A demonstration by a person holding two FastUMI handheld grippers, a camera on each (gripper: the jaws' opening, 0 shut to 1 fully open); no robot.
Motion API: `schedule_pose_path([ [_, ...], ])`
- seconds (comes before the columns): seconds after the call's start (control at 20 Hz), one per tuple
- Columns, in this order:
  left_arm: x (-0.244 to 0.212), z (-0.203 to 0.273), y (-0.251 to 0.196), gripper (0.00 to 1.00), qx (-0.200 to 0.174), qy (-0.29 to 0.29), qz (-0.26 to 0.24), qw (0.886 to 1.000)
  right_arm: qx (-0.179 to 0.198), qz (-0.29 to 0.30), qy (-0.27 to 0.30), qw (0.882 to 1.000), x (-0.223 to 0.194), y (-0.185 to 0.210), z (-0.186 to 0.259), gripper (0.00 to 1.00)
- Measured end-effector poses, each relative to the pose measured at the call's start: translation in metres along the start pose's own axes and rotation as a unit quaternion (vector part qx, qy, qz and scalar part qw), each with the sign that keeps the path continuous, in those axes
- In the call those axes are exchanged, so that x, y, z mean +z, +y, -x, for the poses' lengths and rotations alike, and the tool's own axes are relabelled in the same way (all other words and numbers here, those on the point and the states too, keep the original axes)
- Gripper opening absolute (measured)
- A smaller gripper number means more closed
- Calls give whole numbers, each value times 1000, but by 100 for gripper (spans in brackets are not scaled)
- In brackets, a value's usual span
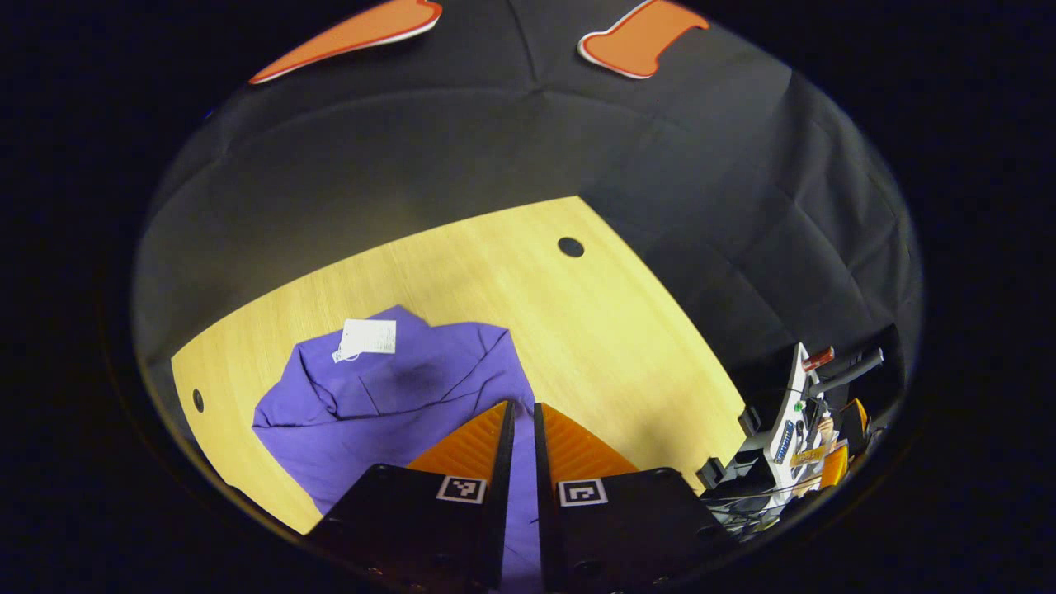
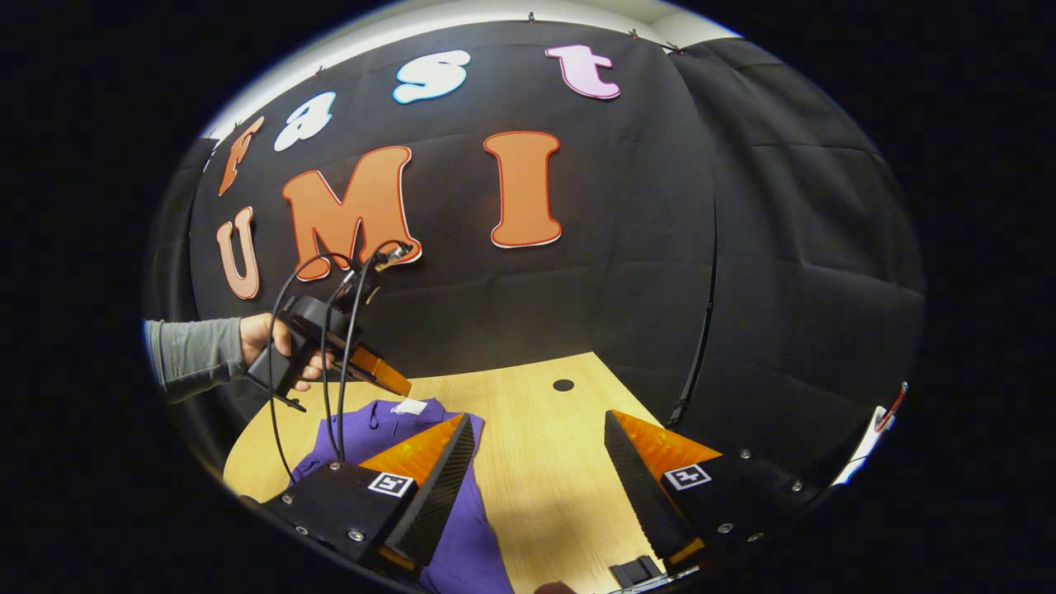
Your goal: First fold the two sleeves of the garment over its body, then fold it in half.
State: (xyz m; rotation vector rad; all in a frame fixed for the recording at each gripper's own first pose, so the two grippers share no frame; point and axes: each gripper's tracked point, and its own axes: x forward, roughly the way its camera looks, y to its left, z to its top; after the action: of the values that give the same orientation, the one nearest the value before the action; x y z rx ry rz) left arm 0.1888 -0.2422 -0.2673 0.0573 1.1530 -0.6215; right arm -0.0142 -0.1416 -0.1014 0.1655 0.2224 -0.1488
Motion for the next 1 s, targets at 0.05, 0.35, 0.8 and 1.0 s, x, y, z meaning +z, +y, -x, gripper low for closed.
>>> schedule_pose_path([
  [0.05,0,9,-2,18,-5,-10,-4,1000,6,3,0,1000,0,3,-2,94],
  [0.35,0,98,-1,87,11,-133,-23,991,51,24,-3,998,5,40,-14,94],
  [0.8,-42,262,50,86,204,-362,-36,909,105,93,-61,988,32,102,-19,94],
  [1.0,-68,325,52,93,278,-443,-30,852,140,97,-68,983,32,128,-20,94],
])
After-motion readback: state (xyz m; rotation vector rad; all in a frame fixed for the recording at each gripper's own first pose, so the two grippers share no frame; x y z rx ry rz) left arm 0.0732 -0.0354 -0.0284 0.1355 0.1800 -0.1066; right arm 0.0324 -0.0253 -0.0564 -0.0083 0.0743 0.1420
